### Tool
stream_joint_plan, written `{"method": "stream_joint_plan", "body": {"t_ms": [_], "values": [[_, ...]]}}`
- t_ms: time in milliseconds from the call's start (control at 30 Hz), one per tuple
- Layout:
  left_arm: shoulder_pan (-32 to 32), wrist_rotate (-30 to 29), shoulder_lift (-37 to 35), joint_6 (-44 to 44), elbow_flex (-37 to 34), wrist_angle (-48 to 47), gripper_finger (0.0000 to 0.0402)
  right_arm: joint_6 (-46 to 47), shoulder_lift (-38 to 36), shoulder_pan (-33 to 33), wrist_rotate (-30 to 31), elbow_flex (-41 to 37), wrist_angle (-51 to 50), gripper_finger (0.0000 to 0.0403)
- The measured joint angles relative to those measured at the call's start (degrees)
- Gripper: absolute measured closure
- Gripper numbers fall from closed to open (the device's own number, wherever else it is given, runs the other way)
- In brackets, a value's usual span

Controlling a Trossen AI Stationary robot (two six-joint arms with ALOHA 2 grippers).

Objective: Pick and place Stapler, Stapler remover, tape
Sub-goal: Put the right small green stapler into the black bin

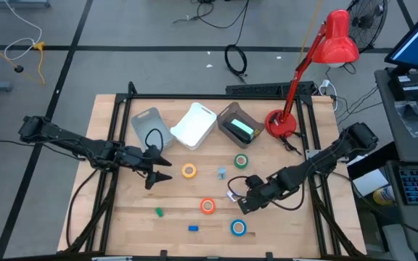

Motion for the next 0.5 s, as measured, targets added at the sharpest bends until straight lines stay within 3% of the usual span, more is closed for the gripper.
{"method": "stream_joint_plan", "body": {"t_ms": [500], "values": [[0.0,-0.5,0.0,2.6,0.0,-0.1,0.0088,-2.0,0.0,-0.1,-0.5,-0.1,7.8,0.0322]]}}
